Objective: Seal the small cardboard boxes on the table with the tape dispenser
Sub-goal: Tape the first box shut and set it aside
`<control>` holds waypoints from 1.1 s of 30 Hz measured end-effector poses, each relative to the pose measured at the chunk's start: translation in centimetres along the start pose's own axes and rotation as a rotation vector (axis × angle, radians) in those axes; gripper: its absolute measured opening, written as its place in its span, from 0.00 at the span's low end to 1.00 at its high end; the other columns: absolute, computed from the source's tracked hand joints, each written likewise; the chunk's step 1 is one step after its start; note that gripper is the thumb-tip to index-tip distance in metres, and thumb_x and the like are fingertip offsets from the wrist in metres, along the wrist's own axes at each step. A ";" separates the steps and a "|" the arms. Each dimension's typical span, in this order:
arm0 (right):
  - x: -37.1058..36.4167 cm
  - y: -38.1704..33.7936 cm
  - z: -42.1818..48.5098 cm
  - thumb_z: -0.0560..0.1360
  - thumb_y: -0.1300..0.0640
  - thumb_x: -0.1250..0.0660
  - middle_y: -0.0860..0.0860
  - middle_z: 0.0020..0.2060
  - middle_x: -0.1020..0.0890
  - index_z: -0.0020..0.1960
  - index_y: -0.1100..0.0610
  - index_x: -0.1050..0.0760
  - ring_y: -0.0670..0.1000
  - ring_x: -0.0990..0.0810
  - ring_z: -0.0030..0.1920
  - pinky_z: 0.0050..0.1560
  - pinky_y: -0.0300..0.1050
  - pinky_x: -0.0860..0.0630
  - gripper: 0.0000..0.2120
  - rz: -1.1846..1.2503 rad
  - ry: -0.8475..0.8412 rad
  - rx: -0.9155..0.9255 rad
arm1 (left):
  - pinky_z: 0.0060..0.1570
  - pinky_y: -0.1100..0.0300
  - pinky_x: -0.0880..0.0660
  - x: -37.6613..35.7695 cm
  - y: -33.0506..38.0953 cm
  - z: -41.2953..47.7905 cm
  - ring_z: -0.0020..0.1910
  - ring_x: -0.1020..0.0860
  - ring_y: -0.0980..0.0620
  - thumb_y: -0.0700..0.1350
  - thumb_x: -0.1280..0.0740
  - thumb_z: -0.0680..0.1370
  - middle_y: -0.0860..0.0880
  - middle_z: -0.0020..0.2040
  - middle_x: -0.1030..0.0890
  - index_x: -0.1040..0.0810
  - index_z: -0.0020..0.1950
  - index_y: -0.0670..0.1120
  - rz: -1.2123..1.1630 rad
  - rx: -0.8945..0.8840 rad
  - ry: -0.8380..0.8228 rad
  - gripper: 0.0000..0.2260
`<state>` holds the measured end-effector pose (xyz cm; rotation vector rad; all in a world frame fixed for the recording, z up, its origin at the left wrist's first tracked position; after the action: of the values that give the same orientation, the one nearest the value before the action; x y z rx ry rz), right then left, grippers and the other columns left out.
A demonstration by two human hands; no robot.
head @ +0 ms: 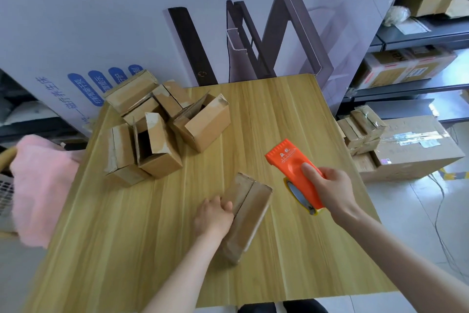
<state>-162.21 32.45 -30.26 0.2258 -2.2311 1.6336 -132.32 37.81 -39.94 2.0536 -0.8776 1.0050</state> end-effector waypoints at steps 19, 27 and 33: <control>0.3 -10.3 -1.1 0.74 0.52 0.30 0.59 0.26 0.21 0.38 0.58 0.19 0.57 0.23 0.21 0.17 0.58 0.26 0.11 -0.097 -0.161 0.341 | 0.45 0.62 0.25 15.8 13.6 -4.9 0.43 0.19 0.57 0.47 0.38 0.81 0.52 0.45 0.15 0.18 0.53 0.47 -1.031 -0.469 -0.374 0.10; -0.5 -11.1 -1.6 0.74 0.52 0.30 0.55 0.26 0.20 0.38 0.52 0.18 0.58 0.22 0.22 0.18 0.58 0.25 0.08 -0.085 -0.190 0.371 | 0.43 0.65 0.22 16.3 12.8 -4.8 0.39 0.21 0.58 0.47 0.37 0.80 0.52 0.41 0.17 0.17 0.49 0.48 -1.011 -0.440 -0.263 0.09; -0.9 -11.6 -1.7 0.75 0.52 0.30 0.54 0.26 0.21 0.37 0.52 0.18 0.54 0.23 0.22 0.18 0.59 0.26 0.08 -0.077 -0.215 0.399 | 0.34 0.65 0.26 16.0 12.0 -3.8 0.32 0.22 0.58 0.49 0.29 0.75 0.51 0.35 0.18 0.19 0.47 0.44 -1.125 -0.257 -0.306 0.08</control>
<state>-157.11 30.32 -19.93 0.6090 -1.9854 2.0831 -135.68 29.98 -21.44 2.0162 0.1036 -0.0358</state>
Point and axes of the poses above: each hand's wrist, its own z-axis towards the middle knuckle, its own x-axis out of the back of the hand, y = z × x, the point moved 8 cm from there along z, towards the middle knuckle
